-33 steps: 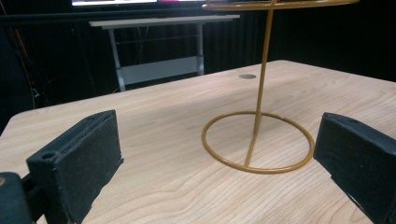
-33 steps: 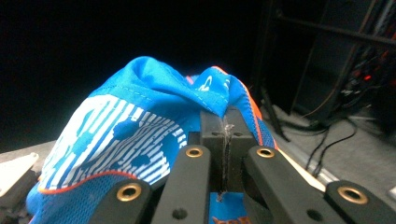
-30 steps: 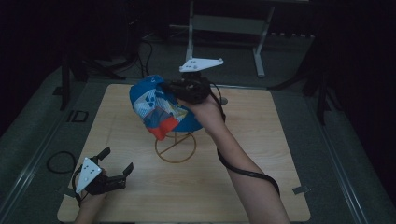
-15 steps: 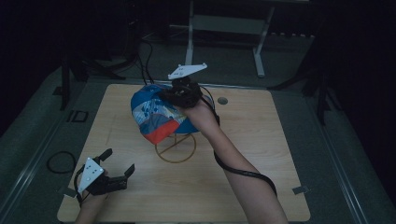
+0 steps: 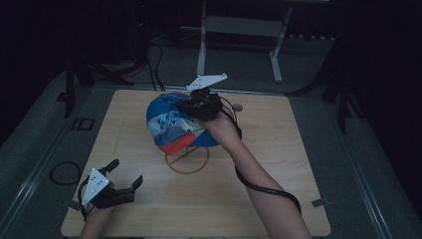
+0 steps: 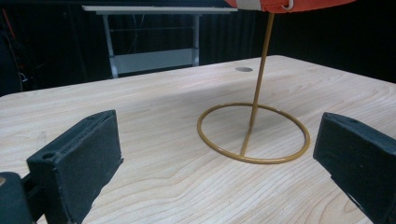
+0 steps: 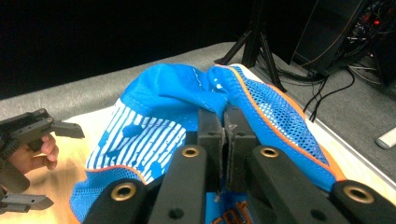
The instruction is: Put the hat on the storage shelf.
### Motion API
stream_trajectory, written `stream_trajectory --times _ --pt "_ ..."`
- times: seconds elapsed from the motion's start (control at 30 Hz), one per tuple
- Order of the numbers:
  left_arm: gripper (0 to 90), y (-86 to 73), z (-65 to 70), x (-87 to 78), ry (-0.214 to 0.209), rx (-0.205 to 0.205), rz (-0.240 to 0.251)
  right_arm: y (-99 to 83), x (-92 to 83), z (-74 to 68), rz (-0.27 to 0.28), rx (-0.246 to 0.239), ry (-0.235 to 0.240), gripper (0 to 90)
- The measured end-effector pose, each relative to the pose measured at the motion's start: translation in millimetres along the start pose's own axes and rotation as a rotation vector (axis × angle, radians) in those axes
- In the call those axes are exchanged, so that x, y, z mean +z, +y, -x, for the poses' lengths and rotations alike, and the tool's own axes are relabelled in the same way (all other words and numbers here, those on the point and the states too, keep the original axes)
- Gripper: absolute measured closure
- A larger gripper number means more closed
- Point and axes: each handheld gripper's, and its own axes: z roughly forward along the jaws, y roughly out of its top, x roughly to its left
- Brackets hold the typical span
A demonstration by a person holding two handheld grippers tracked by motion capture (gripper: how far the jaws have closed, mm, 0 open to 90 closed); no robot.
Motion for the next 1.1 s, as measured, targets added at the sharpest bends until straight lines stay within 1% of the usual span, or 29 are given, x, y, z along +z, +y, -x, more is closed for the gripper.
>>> stream_trajectory --times 0.13,0.17,0.2,0.33,0.37,0.4,0.47,0.53,0.6,0.67,0.77,0.87,1.1 --pt "1.3 0.1 0.1 0.4 -0.001 0.002 0.0 -6.9 -8.8 4.3 0.032 0.025 0.0 87.6" --pt "1.3 0.1 0.1 0.4 -0.001 0.002 0.0 -6.9 -8.8 4.3 0.032 0.025 0.0 87.6" --pt "1.3 -0.4 -0.2 0.5 -0.004 0.0 -0.005 -10.4 -15.0 5.1 0.046 0.032 -0.005 87.5" --pt "1.4 -0.9 0.3 1.3 -0.008 0.002 -0.007 -17.2 -24.4 8.2 0.061 0.033 -0.028 84.7" --pt "1.4 -0.9 0.3 1.3 -0.008 0.002 -0.007 -19.7 -26.6 10.2 0.07 0.049 -0.02 84.6" --pt "1.4 -1.2 0.4 1.7 -0.011 0.001 -0.008 -22.5 -28.4 12.7 0.079 0.065 -0.011 82.2" --pt "1.4 -1.7 0.7 2.5 -0.012 -0.003 -0.011 -25.4 -29.8 14.3 0.085 0.069 -0.016 77.6" --pt "1.4 -1.9 0.9 2.9 -0.018 -0.004 -0.011 -27.2 -30.8 15.6 0.092 0.082 -0.008 72.5" --pt "1.4 -2.0 1.0 2.9 -0.016 0.001 -0.013 -28.7 -31.4 17.0 0.097 0.096 0.006 71.0" --pt "1.4 -2.2 0.6 3.0 -0.017 -0.004 -0.011 -29.4 -31.7 17.7 0.097 0.101 0.011 66.5" --pt "1.4 -2.7 0.1 3.3 -0.02 -0.01 -0.012 -31.2 -32.5 16.9 0.093 0.097 0.008 63.4" --pt "1.4 -3.0 0.2 2.9 -0.023 -0.007 -0.015 -34.0 -34.9 16.1 0.1 0.098 0.018 59.5" --pt "1.4 -3.4 0.4 2.8 -0.024 -0.008 -0.017 -41.8 -42.3 15.7 0.114 0.108 0.022 56.7"
